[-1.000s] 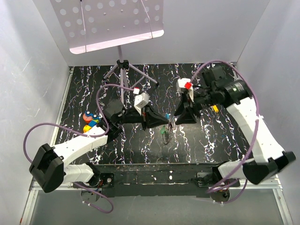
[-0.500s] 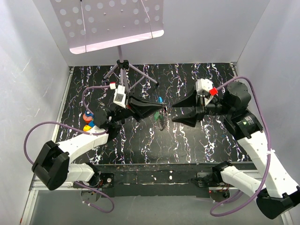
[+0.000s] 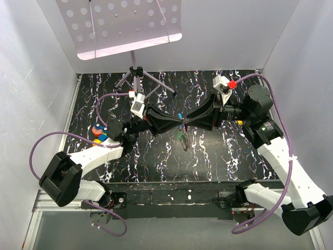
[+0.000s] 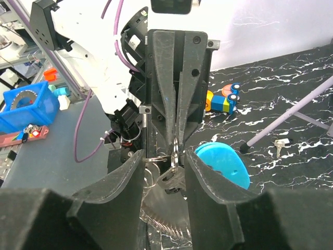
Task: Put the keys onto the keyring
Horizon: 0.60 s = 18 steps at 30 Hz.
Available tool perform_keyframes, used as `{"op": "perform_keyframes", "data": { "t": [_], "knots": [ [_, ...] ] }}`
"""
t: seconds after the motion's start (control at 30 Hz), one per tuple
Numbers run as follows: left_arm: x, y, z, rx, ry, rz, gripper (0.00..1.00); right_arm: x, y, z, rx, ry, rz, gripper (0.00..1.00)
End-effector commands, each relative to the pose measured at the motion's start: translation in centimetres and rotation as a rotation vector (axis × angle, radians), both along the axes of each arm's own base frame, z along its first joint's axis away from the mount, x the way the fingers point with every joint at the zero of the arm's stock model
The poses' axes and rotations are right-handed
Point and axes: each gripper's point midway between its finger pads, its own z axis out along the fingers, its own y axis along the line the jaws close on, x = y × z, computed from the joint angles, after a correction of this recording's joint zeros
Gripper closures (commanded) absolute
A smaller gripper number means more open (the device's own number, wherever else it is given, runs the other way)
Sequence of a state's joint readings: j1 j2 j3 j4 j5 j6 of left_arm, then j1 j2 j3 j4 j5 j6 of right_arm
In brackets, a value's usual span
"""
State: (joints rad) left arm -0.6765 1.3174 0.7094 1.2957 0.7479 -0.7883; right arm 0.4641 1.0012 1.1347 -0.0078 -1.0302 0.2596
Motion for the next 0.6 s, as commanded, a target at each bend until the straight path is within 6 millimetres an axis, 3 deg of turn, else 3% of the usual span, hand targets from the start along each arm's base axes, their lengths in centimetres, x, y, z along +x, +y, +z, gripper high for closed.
{"op": "perform_keyframes", "data": {
  "t": [0.0,0.17,0.37,0.57],
  "knots": [
    [-2.0,1.5,3.0,-0.102,-0.137,-0.004,1.0,-0.2,-0.1,1.5,0.033,-0.04,-0.002,0.57],
    [-2.0,1.5,2.9,-0.094,-0.147,-0.001,1.0,-0.1,-0.2,1.5,0.024,-0.047,-0.002,0.57],
    [-2.0,1.6,3.0,-0.093,-0.149,0.001,1.0,-0.6,-0.2,0.6,-0.005,0.006,0.027,0.7],
    [-1.9,1.6,2.9,-0.092,-0.146,0.003,1.0,-0.5,-0.2,0.4,-0.017,0.021,0.027,0.75]
  ]
}}
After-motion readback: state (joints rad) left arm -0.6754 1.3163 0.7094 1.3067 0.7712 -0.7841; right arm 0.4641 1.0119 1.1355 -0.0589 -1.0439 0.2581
